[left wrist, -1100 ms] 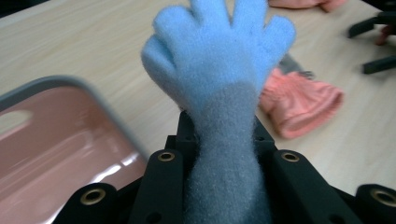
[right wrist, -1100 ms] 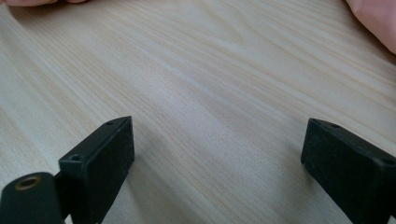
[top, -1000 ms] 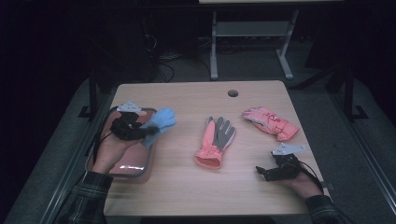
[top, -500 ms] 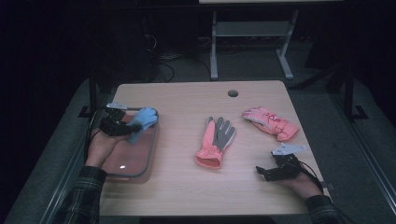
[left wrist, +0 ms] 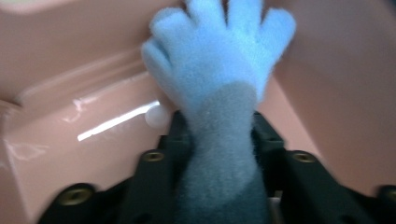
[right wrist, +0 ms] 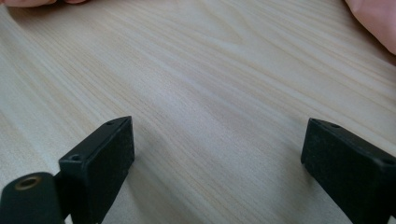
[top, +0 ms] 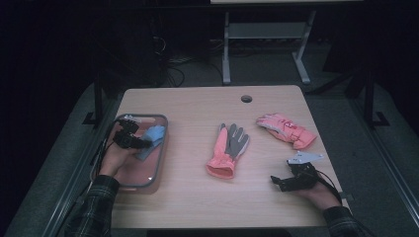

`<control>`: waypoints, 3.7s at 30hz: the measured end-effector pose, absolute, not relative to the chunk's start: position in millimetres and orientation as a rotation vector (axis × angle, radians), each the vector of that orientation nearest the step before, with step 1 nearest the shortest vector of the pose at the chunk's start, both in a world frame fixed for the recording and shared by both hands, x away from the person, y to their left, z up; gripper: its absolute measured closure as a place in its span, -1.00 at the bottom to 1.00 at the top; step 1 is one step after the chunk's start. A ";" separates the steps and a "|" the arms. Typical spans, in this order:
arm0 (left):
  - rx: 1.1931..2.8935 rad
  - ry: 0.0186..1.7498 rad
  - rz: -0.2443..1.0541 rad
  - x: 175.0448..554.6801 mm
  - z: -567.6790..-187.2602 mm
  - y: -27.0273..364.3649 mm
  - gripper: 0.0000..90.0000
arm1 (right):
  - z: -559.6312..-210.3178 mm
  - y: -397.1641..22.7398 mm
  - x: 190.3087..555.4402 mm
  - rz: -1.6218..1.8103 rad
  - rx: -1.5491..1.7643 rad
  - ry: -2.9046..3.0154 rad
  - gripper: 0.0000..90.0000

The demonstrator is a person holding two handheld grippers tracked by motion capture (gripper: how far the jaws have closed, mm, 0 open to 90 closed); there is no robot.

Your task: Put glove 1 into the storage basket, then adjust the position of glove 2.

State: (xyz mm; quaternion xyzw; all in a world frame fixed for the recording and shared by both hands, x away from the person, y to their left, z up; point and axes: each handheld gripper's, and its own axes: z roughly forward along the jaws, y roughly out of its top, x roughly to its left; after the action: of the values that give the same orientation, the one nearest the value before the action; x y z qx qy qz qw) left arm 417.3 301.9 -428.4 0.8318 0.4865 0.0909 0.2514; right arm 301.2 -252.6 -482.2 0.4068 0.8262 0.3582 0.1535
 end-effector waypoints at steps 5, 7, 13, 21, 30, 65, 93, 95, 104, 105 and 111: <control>2.220 1.339 0.263 414.9 -424.6 306.6 -0.34 | -482.3 -252.6 301.2 1.027 1.166 2.369 -0.80; 2.197 1.338 0.264 411.2 -418.6 308.7 -0.46 | -482.2 -252.5 301.0 1.027 1.170 2.370 -0.80; 2.129 1.293 0.306 400.9 -392.8 308.5 -0.62 | -482.2 -252.5 301.0 1.027 1.171 2.370 -0.80; 2.098 1.166 0.313 380.1 -367.2 278.3 -0.62 | -482.2 -251.9 301.3 1.025 1.173 2.366 -0.80; 2.109 1.045 0.268 358.3 -359.9 227.9 -0.62 | -482.2 -251.7 301.0 1.025 1.179 2.366 -0.80; 2.286 0.775 0.221 278.8 -430.3 132.5 -0.61 | -442.7 -228.8 307.0 1.117 1.055 2.437 0.68; 2.275 0.651 0.280 269.3 -476.0 148.6 -0.72 | -425.7 -119.8 346.5 1.281 0.842 2.602 1.00; 2.273 0.652 0.278 269.2 -476.1 148.5 -0.72 | -429.4 -114.7 350.0 1.274 0.830 2.610 1.00; 2.275 0.653 0.274 269.2 -476.0 148.8 -0.72 | -439.8 -110.2 351.6 1.219 0.840 2.647 1.00; 2.275 0.653 0.274 269.2 -476.0 148.9 -0.72 | -439.9 -111.3 350.9 1.215 0.838 2.651 1.00; 2.275 0.651 0.272 269.2 -476.0 149.0 -0.72 | -438.2 -119.4 342.4 1.206 0.834 2.661 1.00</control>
State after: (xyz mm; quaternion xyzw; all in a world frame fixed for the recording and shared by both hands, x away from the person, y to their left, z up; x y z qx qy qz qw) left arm 269.2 149.0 -476.0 0.8869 0.2538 0.1061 0.3710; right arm 342.4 -119.4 -438.2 0.2742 0.8747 0.3964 0.0514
